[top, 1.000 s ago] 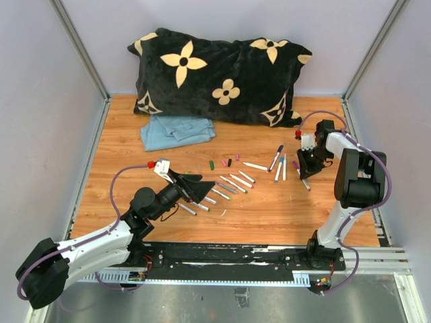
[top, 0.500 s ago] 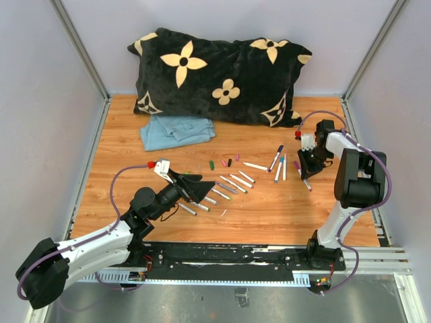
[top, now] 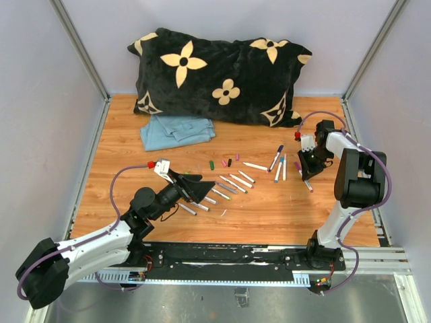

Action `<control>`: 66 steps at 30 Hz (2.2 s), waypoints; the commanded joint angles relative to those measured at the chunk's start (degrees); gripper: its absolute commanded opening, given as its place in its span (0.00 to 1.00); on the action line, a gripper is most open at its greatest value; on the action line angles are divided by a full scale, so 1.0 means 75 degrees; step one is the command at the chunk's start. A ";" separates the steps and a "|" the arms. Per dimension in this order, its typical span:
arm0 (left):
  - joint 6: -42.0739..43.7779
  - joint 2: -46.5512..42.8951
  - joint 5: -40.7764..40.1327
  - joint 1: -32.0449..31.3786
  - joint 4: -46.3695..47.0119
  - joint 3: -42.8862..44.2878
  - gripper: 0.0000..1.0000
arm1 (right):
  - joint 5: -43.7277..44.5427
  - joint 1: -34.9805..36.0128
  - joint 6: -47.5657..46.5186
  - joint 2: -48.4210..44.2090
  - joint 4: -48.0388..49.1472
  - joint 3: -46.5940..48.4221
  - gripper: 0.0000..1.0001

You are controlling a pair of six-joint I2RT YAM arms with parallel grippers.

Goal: Open the pen caps
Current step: Pick up the pen from the center of the board.

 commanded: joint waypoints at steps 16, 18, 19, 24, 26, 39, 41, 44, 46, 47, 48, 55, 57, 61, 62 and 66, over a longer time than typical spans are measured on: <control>0.0090 -0.0099 -0.0136 0.0051 0.0059 -0.0092 0.99 | 0.0407 0.0152 -0.0162 0.0199 -0.0259 0.0159 0.08; 0.0090 -0.0095 -0.0136 0.0049 0.0061 -0.0092 0.99 | 0.0411 0.0152 -0.0172 0.0187 -0.0260 0.0155 0.06; 0.0090 -0.0093 -0.0136 0.0054 0.0063 -0.0092 0.99 | 0.0406 0.0152 -0.0172 0.0178 -0.0263 0.0157 0.05; 0.0090 -0.0096 -0.0141 0.0049 0.0070 -0.0080 0.99 | 0.0356 0.0152 -0.0191 0.0080 -0.0251 0.0158 0.03; 0.0093 -0.0077 -0.0142 0.0049 0.0071 -0.0072 0.99 | 0.0307 0.0163 -0.0205 0.0022 -0.0246 0.0141 0.03; 0.0080 0.0087 -0.0115 0.0049 0.0140 0.0001 0.99 | 0.0284 0.0279 -0.0256 -0.0059 -0.0197 0.0126 0.05; 0.0079 0.0095 -0.0122 0.0049 0.0149 0.0002 0.99 | 0.0277 0.0284 -0.0253 -0.0059 -0.0193 0.0117 0.06; 0.0081 0.0092 -0.0095 0.0049 0.0141 0.0002 0.99 | 0.0289 0.0292 -0.0247 -0.0059 -0.0189 0.0119 0.08; 0.0067 0.0073 -0.0090 0.0053 0.0137 0.0002 0.99 | 0.0289 0.0292 -0.0249 -0.0059 -0.0190 0.0122 0.10; 0.0059 0.0066 -0.0090 0.0050 0.0127 -0.0007 0.99 | 0.0298 0.0292 -0.0240 -0.0049 -0.0191 0.0112 0.11; 0.0048 0.0058 -0.0100 0.0049 0.0126 -0.0016 0.99 | 0.0307 0.0298 -0.0243 -0.0048 -0.0191 0.0121 0.12; 0.0036 0.0006 -0.0107 0.0057 0.0120 -0.0034 0.99 | 0.0353 0.0358 -0.0244 0.0010 -0.0194 0.0105 0.15; 0.0020 0.0013 -0.0112 0.0049 0.0114 -0.0043 0.99 | 0.0390 0.0411 -0.0250 0.0042 -0.0192 0.0102 0.16; 0.0021 0.0003 -0.0125 0.0052 0.0114 -0.0057 0.99 | 0.0495 0.0511 -0.0235 0.0090 -0.0176 0.0093 0.19; 0.0026 0.0013 -0.0114 0.0057 0.0124 -0.0057 0.99 | 0.0513 0.0531 -0.0237 0.0093 -0.0176 0.0099 0.19; -0.0012 0.0087 -0.0104 0.0049 0.0186 -0.0058 0.99 | 0.0561 0.0550 -0.0234 0.0127 -0.0162 0.0098 0.16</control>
